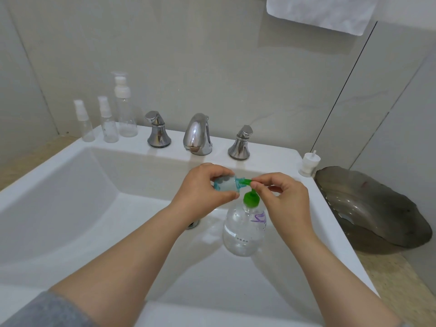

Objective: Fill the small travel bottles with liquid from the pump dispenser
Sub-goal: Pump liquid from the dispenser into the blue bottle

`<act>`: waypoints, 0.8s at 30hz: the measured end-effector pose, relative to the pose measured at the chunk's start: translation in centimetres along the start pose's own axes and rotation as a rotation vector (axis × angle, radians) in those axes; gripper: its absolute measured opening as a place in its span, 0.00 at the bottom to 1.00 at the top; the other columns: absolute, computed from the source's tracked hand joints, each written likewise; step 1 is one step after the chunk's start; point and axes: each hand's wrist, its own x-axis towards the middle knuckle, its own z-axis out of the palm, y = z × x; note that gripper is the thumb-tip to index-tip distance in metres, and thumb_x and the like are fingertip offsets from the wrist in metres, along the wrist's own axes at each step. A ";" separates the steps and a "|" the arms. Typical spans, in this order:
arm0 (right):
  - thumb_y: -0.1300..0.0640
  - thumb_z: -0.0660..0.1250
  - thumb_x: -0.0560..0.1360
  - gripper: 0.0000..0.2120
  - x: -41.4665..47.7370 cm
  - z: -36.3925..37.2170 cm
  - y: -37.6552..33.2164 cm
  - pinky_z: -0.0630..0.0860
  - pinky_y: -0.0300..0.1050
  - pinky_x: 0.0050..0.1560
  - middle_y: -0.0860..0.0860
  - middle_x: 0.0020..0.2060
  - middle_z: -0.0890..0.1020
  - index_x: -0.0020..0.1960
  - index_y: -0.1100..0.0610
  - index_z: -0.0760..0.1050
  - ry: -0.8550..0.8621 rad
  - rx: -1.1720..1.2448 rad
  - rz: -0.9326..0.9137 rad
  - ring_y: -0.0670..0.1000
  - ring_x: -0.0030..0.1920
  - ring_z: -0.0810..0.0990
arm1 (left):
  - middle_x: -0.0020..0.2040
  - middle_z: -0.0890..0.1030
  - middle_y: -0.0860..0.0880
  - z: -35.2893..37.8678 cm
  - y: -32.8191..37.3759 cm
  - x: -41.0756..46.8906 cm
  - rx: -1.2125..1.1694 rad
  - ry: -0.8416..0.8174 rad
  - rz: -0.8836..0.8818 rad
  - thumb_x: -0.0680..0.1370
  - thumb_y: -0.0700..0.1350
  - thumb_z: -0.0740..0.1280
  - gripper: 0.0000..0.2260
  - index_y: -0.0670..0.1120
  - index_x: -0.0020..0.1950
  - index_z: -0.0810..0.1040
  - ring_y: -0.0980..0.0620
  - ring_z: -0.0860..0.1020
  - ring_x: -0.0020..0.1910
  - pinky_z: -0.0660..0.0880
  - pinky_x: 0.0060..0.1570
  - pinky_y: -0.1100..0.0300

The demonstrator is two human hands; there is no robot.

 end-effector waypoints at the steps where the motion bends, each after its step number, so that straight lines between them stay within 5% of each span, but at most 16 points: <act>1: 0.60 0.74 0.72 0.08 -0.1 0.1 0.0 0.77 0.48 0.51 0.42 0.38 0.83 0.40 0.47 0.81 0.009 -0.037 -0.026 0.47 0.45 0.81 | 0.49 0.78 0.57 0.0 0.0 0.0 -0.002 0.001 -0.002 0.64 0.46 0.79 0.18 0.54 0.52 0.81 0.60 0.77 0.49 0.75 0.49 0.66; 11: 0.59 0.73 0.71 0.04 -0.8 0.7 0.2 0.73 0.46 0.49 0.39 0.37 0.80 0.40 0.51 0.82 0.061 -0.252 -0.096 0.48 0.48 0.77 | 0.47 0.79 0.58 -0.1 -0.1 -0.1 0.020 -0.043 -0.021 0.65 0.45 0.79 0.18 0.51 0.53 0.82 0.66 0.76 0.45 0.72 0.43 0.74; 17: 0.58 0.73 0.72 0.04 -1.1 0.7 0.2 0.69 0.40 0.47 0.38 0.37 0.79 0.41 0.50 0.82 0.046 -0.266 -0.095 0.46 0.49 0.75 | 0.49 0.80 0.57 -0.1 -0.2 -0.2 0.041 -0.058 -0.024 0.65 0.46 0.79 0.20 0.50 0.55 0.81 0.62 0.77 0.47 0.75 0.49 0.67; 24: 0.60 0.74 0.71 0.05 -0.5 0.3 0.0 0.68 0.34 0.51 0.43 0.43 0.82 0.46 0.53 0.83 0.070 -0.343 -0.314 0.47 0.49 0.76 | 0.51 0.79 0.55 -0.2 -0.2 0.1 -0.019 -0.007 -0.013 0.64 0.46 0.79 0.19 0.52 0.54 0.81 0.61 0.77 0.49 0.74 0.47 0.69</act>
